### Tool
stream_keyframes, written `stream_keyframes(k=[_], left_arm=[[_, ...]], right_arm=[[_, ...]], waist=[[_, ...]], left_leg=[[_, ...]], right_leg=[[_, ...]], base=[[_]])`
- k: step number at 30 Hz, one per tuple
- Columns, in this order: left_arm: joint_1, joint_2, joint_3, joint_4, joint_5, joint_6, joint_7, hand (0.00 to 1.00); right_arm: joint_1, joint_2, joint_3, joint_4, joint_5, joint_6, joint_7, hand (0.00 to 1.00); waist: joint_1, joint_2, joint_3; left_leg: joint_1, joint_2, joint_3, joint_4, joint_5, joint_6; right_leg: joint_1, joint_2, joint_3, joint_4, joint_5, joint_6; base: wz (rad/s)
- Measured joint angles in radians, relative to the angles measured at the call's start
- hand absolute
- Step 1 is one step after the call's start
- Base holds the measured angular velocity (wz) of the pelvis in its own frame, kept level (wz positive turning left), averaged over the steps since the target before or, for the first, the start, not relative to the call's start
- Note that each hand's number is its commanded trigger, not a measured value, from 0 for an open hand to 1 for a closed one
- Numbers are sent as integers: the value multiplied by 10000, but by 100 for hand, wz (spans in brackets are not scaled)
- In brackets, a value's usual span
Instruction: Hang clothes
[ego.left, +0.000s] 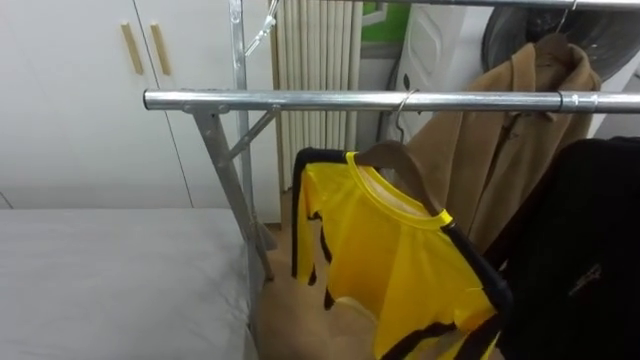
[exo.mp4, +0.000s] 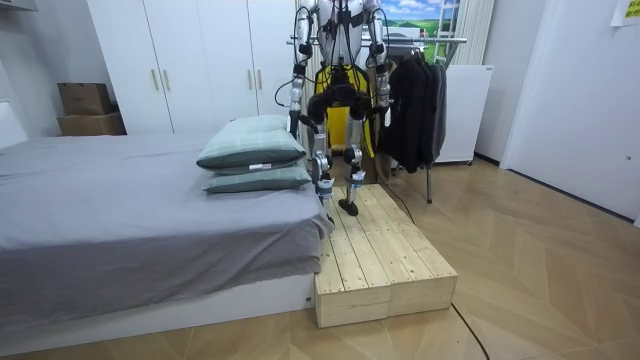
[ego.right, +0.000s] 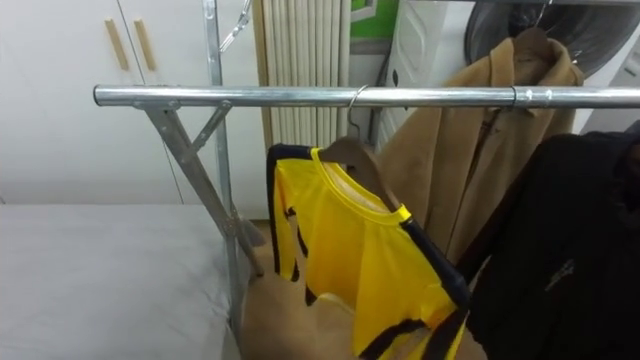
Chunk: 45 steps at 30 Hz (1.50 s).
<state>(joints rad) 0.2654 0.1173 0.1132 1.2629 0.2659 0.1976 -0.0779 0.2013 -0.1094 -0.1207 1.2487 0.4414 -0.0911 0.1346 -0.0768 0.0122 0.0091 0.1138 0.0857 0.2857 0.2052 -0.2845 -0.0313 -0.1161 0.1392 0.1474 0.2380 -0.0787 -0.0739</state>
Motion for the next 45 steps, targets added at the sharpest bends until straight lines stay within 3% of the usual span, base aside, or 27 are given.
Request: stream_keyframes(k=[4, 15, 30, 36, 41, 45], left_arm=[[-80, -46, -211, 26, -4, 1, 0, 0], [-208, -96, -401, 170, -21, 3, 0, 0], [-244, -65, -395, 155, -10, 5, 0, 0], [-312, -53, -375, 145, -29, -73, 31, 0], [-453, -5, -379, 130, -249, -307, 39, 0], [-607, -6, -379, 9, -396, -533, 40, 0]], right_arm=[[-166, -46, 17, 376, 267, 199, 1, 0], [-217, -92, 218, 368, 475, 281, -27, 0], [-433, -209, 549, 296, -18, 276, -227, 0], [-624, -301, 600, 314, -538, 278, -216, 0], [-693, -478, 802, 293, -705, 283, -194, 0], [-728, -542, 816, 303, -992, 283, -237, 0]], waist=[[-10, 15, 10], [-16, -8, 8], [62, 6, 42], [128, 30, 59], [491, 100, 52], [543, 140, 40]], left_leg=[[16, -75, -212, -7, 19, 34], [27, -127, -347, 10, -19, 118], [130, -98, -529, 36, -23, 100], [22, -71, -923, 32, -31, 68], [-368, -45, -1379, 390, -32, -29], [-705, 15, -1469, 802, 24, -125]], right_leg=[[56, -109, -154, 7, -49, 55], [117, -166, -301, -8, -93, 112], [177, -180, -527, 226, -337, 26], [252, -266, -997, 212, -464, -60], [94, -409, -1538, 416, -721, -170], [365, -738, -2545, 350, -924, -255]], base=[[13], [4], [4], [20], [34], [76]])
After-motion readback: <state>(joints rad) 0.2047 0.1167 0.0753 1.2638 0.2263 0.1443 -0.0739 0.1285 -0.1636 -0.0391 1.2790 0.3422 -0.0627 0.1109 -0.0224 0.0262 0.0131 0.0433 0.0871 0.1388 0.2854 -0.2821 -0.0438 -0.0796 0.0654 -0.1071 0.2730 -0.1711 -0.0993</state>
